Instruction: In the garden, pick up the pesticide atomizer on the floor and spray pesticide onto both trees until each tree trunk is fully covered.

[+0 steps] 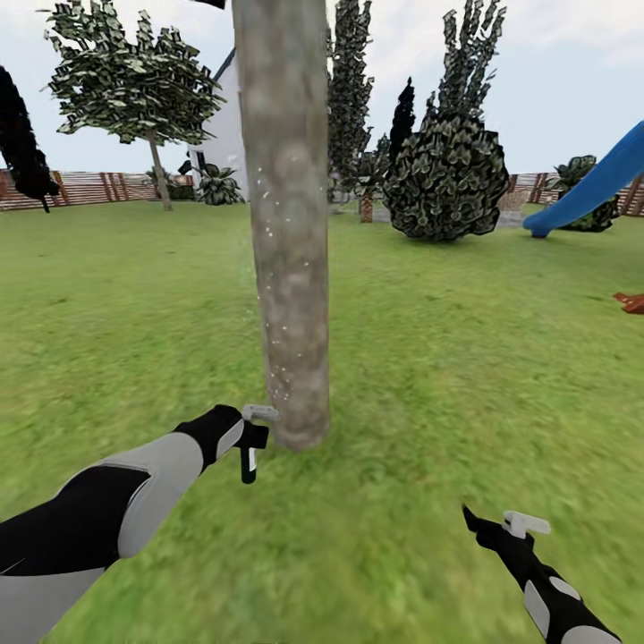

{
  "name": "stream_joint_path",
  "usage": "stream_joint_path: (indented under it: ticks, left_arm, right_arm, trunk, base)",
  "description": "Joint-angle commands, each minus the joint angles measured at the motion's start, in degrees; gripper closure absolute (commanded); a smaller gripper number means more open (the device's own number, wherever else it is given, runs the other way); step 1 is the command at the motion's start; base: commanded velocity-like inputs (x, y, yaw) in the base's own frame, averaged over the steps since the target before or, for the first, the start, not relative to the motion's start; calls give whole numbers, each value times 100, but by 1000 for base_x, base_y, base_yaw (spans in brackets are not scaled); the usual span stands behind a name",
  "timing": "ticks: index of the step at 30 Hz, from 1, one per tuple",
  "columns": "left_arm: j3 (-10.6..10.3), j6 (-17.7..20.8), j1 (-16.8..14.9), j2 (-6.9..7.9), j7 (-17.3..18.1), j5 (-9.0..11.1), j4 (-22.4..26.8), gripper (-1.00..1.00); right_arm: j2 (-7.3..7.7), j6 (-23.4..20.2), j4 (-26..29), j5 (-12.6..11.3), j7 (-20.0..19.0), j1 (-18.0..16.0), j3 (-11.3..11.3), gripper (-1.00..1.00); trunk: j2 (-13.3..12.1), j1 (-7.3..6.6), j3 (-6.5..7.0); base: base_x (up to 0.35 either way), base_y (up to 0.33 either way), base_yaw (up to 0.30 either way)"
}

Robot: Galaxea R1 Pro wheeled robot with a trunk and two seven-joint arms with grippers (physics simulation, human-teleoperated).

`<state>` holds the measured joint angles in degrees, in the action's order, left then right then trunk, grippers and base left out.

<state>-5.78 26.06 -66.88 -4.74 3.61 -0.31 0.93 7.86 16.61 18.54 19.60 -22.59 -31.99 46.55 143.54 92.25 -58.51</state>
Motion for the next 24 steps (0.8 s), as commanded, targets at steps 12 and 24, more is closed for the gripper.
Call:
stream_joint_path:
  ticks: [12,24]
  left_arm:
    - [-5,-3,0,-9,-1,-1,-2,100]
    - [-8,-2,0,-10,-1,-4,-5,100]
  right_arm:
    - [-13,0,-7,0,0,0,-2,-100]
    - [-13,0,-5,0,0,0,-3,-100]
  trunk:
    - [0,0,0]
    - [0,0,0]
  base:
    - [32,-327,128]
    - [56,-328,164]
